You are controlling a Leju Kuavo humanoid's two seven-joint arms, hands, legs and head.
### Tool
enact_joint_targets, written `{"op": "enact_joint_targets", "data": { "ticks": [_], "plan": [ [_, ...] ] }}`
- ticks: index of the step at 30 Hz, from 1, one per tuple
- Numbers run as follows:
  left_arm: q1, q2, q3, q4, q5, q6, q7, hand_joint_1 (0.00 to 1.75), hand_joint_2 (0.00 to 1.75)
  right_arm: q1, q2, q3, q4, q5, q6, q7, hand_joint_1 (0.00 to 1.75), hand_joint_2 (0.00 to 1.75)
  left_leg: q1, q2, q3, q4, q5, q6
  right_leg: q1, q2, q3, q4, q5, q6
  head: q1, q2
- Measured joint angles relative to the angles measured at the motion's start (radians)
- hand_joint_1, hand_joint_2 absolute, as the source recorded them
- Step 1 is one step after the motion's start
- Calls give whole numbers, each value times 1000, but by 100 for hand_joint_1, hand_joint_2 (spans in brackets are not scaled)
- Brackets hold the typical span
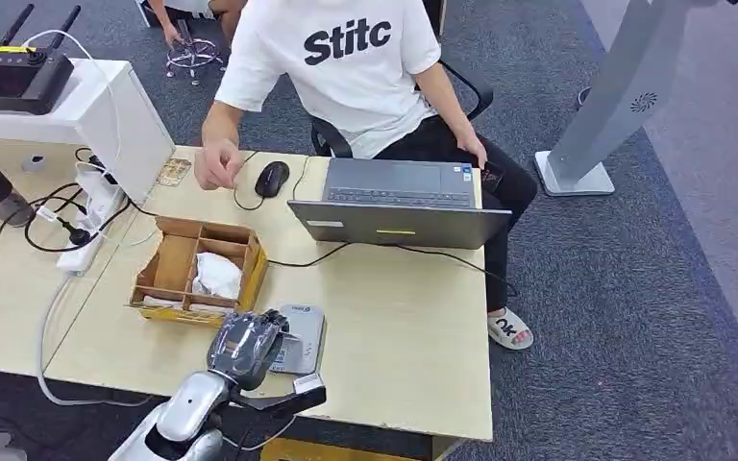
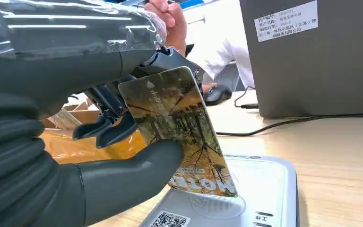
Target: Pass the card to the sensor for recognition and then transmit it.
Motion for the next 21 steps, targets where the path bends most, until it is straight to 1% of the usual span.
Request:
{"op": "enact_joint_targets", "data": {
  "ticks": [4, 7, 9, 11, 15, 18, 21],
  "plan": [
    [0, 0, 0, 6, -1, 25, 10, 175, 175, 0, 0, 0, 1, 3, 0, 0, 0, 175, 0, 0, 0, 0, 0, 0, 0, 0, 0, 0, 0, 0, 0, 0],
    [-4, 0, 5, 3, -3, 57, 22, 175, 175, 1, 0, -1, 1, 2, 0, -1, 0, 175, 0, 0, 0, 0, 0, 0, 0, 0, -1, 0, 0, 0, 0, 0],
    [-11, 3, 18, -24, 2, 61, 29, 175, 175, 1, 0, -2, 1, -1, 0, -2, 0, 175, 0, 0, 0, 0, 0, 0, 0, 0, -1, 0, 0, 0, 0, 0],
    [-23, 8, 37, -70, 23, 62, 36, 175, 175, 2, 0, -4, 1, -6, 0, -2, 0, 175, 0, 0, 0, 0, 0, 0, 0, 0, -1, 0, 0, 0, 0, 0],
    [-58, 24, 101, -215, 97, 60, 35, 175, 175, 7, 0, -13, 1, -13, -1, -2, 0, 175, 0, 0, 0, 0, 0, 0, 0, 0, -1, 0, 0, 0, 0, 0],
    [-85, 41, 158, -322, 144, 52, 24, 175, 175, 9, 0, -19, 1, -14, -1, -1, 0, 175, 0, 1, 0, 0, 0, 0, 0, 1, -1, 1, 0, 0, 0, 0],
    [-91, 58, 202, -392, 174, 54, 8, 175, 175, 11, 0, -23, 1, -12, -2, 4, 0, 175, 0, 0, 0, 0, 0, 0, 0, 0, -1, 1, 0, 0, 0, 0]
  ]
}}
